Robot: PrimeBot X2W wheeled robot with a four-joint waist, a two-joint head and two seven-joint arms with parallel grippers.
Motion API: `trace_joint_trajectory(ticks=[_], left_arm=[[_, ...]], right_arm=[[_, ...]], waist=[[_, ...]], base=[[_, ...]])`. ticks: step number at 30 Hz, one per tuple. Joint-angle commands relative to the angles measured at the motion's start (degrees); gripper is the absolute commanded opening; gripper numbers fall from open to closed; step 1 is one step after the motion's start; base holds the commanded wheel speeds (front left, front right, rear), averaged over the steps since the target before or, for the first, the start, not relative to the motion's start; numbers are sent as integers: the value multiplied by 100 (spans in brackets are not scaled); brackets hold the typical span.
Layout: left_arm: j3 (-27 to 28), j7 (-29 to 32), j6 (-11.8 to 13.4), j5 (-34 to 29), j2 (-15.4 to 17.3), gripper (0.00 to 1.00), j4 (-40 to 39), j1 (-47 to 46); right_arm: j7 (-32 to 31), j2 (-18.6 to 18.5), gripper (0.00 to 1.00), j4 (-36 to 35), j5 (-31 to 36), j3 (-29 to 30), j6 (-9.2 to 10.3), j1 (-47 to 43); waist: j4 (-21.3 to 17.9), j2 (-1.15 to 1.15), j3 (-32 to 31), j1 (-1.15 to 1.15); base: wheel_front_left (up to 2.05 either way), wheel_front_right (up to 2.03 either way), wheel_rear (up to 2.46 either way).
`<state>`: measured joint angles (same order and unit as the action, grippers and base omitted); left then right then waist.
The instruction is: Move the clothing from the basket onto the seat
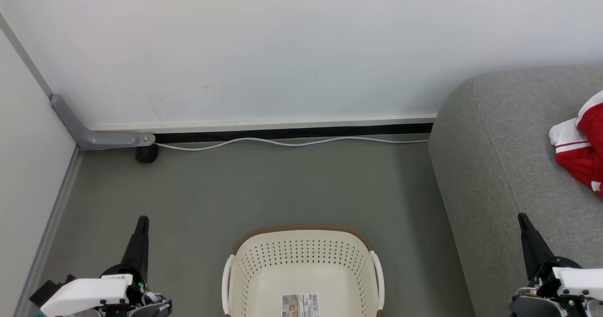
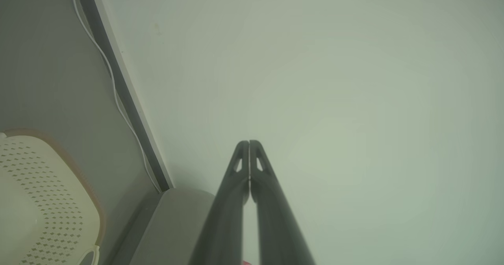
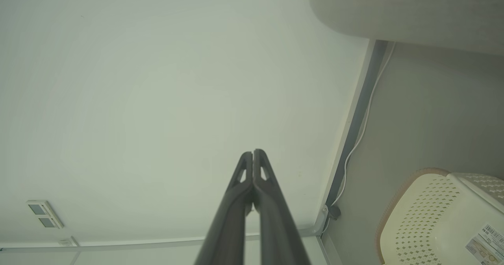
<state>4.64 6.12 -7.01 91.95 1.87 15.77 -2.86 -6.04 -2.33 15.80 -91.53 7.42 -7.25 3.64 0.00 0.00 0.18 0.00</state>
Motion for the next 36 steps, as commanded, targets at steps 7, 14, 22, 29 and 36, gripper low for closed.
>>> trace_joint_trajectory(ticks=[7,14,22,29,36], left_arm=[[188,36,-47,21,100,0,-172,-333],[188,36,-47,22,100,0,-172,-333],[188,36,-47,22,100,0,-172,-333],[188,36,-47,22,100,0,-172,-333],[188,36,-47,22,100,0,-172,-333]], right_arm=[[-45,-58,0,-178,-62,-89,-24,254],[-46,-58,0,-178,-62,-89,-24,254],[-47,-57,0,-178,-61,-88,-24,254],[-47,-57,0,-178,-61,-87,-24,254],[-47,-57,0,-178,-60,-87,-24,254]], waist=[[0,0,0,0],[0,0,0,0],[0,0,0,0],[0,0,0,0],[0,0,0,0]], base=[[0,0,0],[0,0,0],[0,0,0],[0,0,0],[0,0,0]])
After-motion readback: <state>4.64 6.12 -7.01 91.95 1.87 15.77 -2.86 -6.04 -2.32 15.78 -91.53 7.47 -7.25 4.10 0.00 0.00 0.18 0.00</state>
